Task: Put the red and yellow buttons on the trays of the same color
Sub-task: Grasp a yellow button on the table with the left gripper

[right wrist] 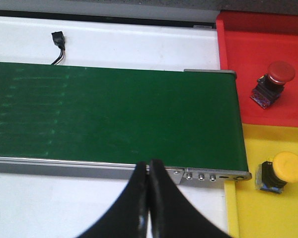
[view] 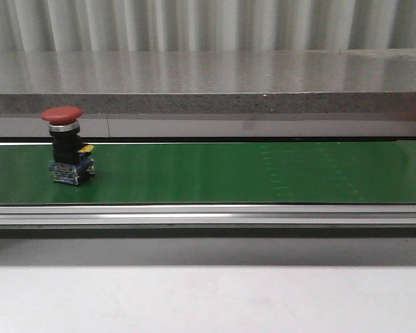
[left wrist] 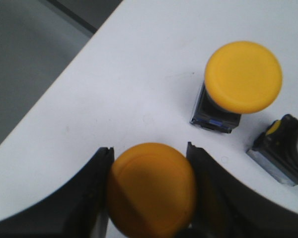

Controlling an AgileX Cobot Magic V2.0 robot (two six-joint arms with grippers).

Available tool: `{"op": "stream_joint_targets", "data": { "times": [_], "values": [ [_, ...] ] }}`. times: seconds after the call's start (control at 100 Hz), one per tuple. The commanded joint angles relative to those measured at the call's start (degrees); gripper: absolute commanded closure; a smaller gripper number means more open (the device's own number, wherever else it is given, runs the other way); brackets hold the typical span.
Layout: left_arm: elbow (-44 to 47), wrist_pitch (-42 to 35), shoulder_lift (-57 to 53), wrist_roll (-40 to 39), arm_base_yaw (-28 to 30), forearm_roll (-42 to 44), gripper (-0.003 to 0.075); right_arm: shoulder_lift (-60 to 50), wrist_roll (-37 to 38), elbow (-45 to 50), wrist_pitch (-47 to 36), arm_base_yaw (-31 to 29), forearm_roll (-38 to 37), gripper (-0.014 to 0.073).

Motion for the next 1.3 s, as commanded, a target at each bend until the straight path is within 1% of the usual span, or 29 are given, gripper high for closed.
{"op": "stream_joint_targets", "data": {
  "times": [0.0, 0.08, 0.24, 0.33, 0.39, 0.57, 0.76, 0.94, 1.12, 1.29],
  "values": [
    [-1.8, -0.9, -6.5, -0.2, 0.0, 0.3, 0.074, -0.1, -0.6, -1.5, -3.4, 0.0, -0.3, 0.0661],
    [-1.8, 1.0, -10.5, -0.2, 0.0, -0.7, 0.074, -0.1, -0.6, -1.5, -3.4, 0.0, -0.3, 0.0661],
    [-1.8, 7.0, -19.3, -0.1, -0.6, -2.9, 0.074, -0.1, -0.6, -1.5, -3.4, 0.0, -0.3, 0.0661],
    [-1.8, 9.1, -23.7, 2.9, -2.3, -2.9, 0.074, -0.1, -0.6, -1.5, -3.4, 0.0, -0.3, 0.0661],
    [-1.8, 10.3, -26.6, 4.3, -4.2, -2.9, 0.074, -0.1, -0.6, -1.5, -3.4, 0.0, -0.3, 0.0661],
    [-0.1, 11.5, -33.0, 4.3, -10.9, -3.5, 0.074, -0.1, -0.6, -1.5, -3.4, 0.0, -0.3, 0.0661],
    [3.3, 11.7, -34.3, 4.3, -18.8, -3.9, 0.074, -0.1, -0.6, -1.5, -3.4, 0.0, -0.3, 0.0661],
    [8.2, 7.6, -33.7, 4.3, -23.3, -4.9, 0.074, -0.1, -0.6, -1.5, -3.4, 0.0, -0.3, 0.0661],
    [12.9, -1.2, -32.7, 4.3, -23.8, -5.1, 0.074, -0.1, -0.6, -1.5, -3.4, 0.0, -0.3, 0.0661],
    [13.4, -2.2, -29.1, 4.3, -23.8, -7.4, 0.074, -0.1, -0.6, -1.5, -3.4, 0.0, -0.3, 0.0661]
  ]
}}
